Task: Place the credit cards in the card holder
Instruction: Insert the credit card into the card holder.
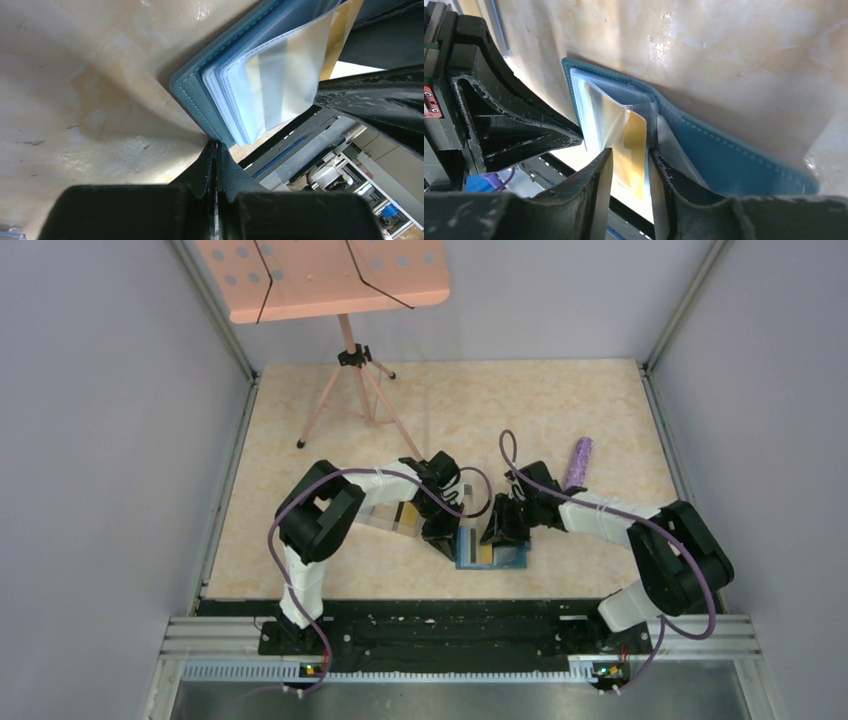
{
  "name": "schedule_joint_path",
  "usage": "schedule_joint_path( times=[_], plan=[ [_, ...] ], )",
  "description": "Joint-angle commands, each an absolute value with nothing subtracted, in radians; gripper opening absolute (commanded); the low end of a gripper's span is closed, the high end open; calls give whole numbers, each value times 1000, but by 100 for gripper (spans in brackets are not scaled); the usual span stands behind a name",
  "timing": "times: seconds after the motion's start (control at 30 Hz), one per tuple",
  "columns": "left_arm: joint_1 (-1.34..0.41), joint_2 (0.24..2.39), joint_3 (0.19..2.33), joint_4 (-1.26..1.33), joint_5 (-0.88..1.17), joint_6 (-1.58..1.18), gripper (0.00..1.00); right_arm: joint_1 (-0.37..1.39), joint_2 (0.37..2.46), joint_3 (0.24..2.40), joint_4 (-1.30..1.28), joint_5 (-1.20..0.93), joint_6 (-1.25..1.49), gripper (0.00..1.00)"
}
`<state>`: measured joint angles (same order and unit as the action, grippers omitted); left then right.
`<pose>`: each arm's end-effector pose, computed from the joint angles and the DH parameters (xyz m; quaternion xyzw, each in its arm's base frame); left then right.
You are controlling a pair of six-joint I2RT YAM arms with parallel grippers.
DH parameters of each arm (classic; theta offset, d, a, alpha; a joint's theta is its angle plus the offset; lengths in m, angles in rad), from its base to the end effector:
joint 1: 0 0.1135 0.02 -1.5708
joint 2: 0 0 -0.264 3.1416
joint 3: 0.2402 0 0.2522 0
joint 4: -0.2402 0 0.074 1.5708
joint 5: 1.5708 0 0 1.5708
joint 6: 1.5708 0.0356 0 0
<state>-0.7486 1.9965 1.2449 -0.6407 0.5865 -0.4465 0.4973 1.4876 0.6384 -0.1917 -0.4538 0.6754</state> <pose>0.2557 -0.2645 0.1285 -0.1690 -0.9388 0.2860 0.0914 0.2197 0.1370 0.1409 0.0250 0.9419 0.3220 0.0924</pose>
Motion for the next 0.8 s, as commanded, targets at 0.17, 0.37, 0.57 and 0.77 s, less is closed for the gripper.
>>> schedule_joint_path(
  times=[0.17, 0.37, 0.57, 0.77],
  plan=[
    [-764, 2029, 1228, -617, 514, -438, 0, 544, 1439, 782, -484, -279, 594, 56],
    [-764, 2033, 1235, -619, 515, -435, 0, 548, 1444, 787, -499, -263, 582, 61],
    [-764, 2041, 1248, -620, 529, -430, 0, 547, 1481, 748, -428, -299, 596, 57],
    [-764, 2046, 1262, -630, 535, -424, 0, 550, 1526, 761, -361, -347, 606, 45]
  ],
)
